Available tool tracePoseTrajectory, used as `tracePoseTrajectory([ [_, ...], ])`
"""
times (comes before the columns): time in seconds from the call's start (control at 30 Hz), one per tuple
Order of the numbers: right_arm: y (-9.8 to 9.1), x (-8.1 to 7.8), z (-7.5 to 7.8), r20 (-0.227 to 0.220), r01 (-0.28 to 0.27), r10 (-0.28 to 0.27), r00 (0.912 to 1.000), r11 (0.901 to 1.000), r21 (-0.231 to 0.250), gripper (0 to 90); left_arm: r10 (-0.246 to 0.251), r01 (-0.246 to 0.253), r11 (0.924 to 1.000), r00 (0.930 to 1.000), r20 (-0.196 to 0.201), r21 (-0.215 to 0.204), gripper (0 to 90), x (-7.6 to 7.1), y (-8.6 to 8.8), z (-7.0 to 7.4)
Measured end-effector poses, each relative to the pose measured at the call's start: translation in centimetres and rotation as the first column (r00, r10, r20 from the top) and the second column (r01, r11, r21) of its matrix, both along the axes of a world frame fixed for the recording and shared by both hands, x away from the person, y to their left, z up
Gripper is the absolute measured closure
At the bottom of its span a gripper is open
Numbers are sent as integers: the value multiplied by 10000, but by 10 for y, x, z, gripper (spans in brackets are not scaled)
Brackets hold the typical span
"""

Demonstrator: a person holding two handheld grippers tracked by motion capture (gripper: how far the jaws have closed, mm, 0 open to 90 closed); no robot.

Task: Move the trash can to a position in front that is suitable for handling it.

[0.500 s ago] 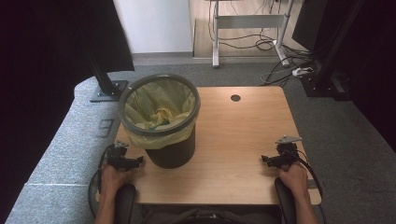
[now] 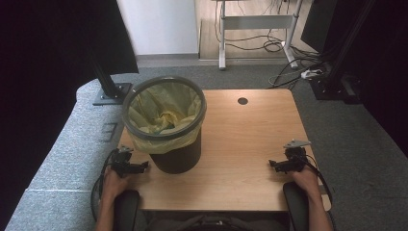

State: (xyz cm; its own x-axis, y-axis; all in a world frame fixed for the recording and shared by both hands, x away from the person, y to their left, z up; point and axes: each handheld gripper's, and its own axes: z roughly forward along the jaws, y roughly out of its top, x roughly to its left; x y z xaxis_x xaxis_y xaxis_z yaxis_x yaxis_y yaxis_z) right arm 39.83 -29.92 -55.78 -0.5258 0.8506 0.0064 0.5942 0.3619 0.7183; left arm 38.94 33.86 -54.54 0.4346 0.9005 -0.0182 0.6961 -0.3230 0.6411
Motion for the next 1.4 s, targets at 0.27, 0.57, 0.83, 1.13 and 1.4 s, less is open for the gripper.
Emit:
tracePoseTrajectory([
  [0.27, 0, 0, 0, -2, 14, -14, 10000, 10000, 1, 0, -250, 256, 9995, 9992, -314, 175, 11, 2, -4, 3],
  [0.57, 0, 2, 0, 16, -158, 158, 9999, 9999, -12, 0, -422, 433, 9985, 9986, -329, 322, 11, 7, -9, 6],
  [0.83, 0, 2, 0, 19, -156, 156, 9999, 9999, -15, 0, -233, 232, 9997, 9997, 65, 121, 0, 12, -2, 18],
  [1.13, 1, 0, 0, -8, -8, 8, 10000, 10000, -9, 0, -140, 144, 9999, 9986, 509, -90, 0, 19, 1, 38],
  [1.4, 1, 0, 0, -2, 54, -54, 10000, 10000, -1, 0, 257, -229, 9993, 9946, 1010, -285, 0, 31, 4, 55],
])
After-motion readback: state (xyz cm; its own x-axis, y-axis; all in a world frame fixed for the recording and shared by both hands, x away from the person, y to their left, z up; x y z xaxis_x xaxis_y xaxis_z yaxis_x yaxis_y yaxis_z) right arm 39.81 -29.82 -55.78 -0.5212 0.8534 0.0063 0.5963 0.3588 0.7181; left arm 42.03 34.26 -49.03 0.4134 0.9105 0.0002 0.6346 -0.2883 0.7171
